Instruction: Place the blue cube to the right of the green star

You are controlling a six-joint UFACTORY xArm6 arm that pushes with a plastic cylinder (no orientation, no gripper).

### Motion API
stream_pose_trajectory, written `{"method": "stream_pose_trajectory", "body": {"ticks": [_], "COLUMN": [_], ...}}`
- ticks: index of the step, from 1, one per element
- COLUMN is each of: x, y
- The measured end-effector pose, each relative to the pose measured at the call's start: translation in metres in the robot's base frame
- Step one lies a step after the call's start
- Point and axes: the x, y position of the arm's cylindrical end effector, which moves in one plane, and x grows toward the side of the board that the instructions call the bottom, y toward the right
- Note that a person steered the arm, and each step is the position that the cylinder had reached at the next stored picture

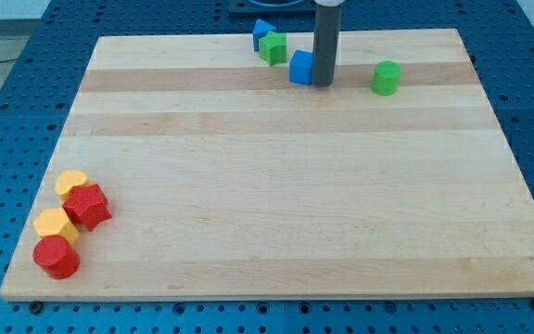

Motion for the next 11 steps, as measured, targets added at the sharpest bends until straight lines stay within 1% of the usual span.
{"method": "stream_pose_trajectory", "body": {"ticks": [1,4,5,9,10,11], "x": [0.0,-0.004,-0.005,-0.005,-0.009,-0.021], "y": [-0.016,-0.024,-0.046,-0.065,-0.062,-0.037]}}
